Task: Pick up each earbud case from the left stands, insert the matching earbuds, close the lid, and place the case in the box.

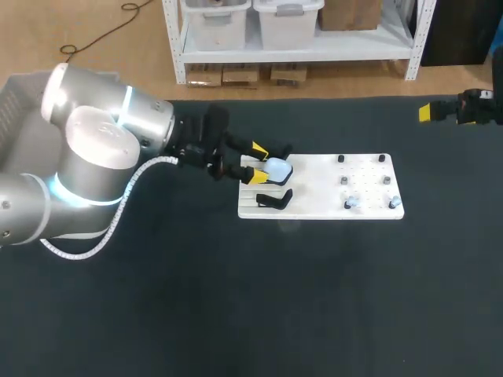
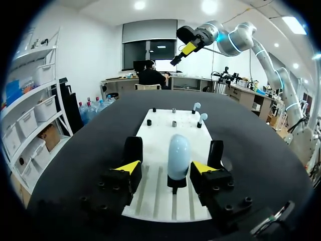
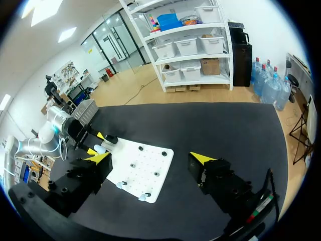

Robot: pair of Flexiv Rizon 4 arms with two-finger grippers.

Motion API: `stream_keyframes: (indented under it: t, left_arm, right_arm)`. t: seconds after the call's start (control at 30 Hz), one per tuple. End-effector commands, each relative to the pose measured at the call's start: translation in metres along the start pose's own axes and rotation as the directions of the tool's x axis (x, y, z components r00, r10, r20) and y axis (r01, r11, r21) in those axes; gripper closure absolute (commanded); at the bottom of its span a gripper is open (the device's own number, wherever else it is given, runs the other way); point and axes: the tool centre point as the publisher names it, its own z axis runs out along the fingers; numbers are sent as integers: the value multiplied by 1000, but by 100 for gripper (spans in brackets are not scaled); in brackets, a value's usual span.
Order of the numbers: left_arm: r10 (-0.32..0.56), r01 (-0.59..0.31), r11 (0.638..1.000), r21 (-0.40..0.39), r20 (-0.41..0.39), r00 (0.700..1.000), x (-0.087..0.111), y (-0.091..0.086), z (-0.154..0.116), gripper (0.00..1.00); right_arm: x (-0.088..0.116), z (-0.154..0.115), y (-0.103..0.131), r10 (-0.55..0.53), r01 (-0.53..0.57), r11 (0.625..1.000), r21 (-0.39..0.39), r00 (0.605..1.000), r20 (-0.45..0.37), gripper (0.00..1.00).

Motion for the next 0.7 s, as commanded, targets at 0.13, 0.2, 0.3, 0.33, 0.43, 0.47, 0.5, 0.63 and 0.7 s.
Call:
stream_keyframes:
  t: [0.13, 0.2, 0.3, 0.33, 0.43, 0.47, 0.5, 0.63, 0.7]
  left_arm:
    - [-2, 2, 1000, 13, 5, 1000, -1, 4, 9, 40]
    - [-5, 5, 1000, 16, 7, 1000, 0, 3, 10, 41]
    - [-10, 10, 1000, 18, 10, 1000, 0, 3, 11, 43]
    - [-12, 12, 1000, 17, 11, 1000, 0, 3, 11, 43]
    - [-14, 14, 1000, 16, 15, 1000, -1, 3, 11, 44]
    - [-13, 12, 1000, 17, 17, 1000, -1, 2, 11, 45]
    - [-12, 12, 1000, 17, 18, 1000, -2, 2, 11, 45]
    - [-13, 13, 1000, 20, 24, 1000, -4, 0, 11, 46]
    - [-16, 15, 1000, 22, 27, 1000, -5, -1, 11, 47]
  right_arm:
    - [0, 0, 0, -1, 1, 1000, -1, 1000, 0, 0]
    - [0, 0, 0, -1, 1, 1000, -1, 1000, 0, 0]
    - [0, 0, 0, -1, 1, 1000, -1, 1000, 0, 0]
    - [0, 0, 0, -1, 1, 1000, -1, 1000, 0, 0]
    - [0, 0, 0, -1, 1, 1000, -1, 1000, 0, 0]
    - [0, 0, 0, -1, 1, 1000, -1, 1000, 0, 0]
    - [0, 0, 0, -1, 1, 1000, -1, 1000, 0, 0]
    - [0, 0, 0, -1, 1, 1000, -1, 1000, 0, 0]
    - [0, 0, 0, -1, 1, 1000, -1, 1000, 0, 0]
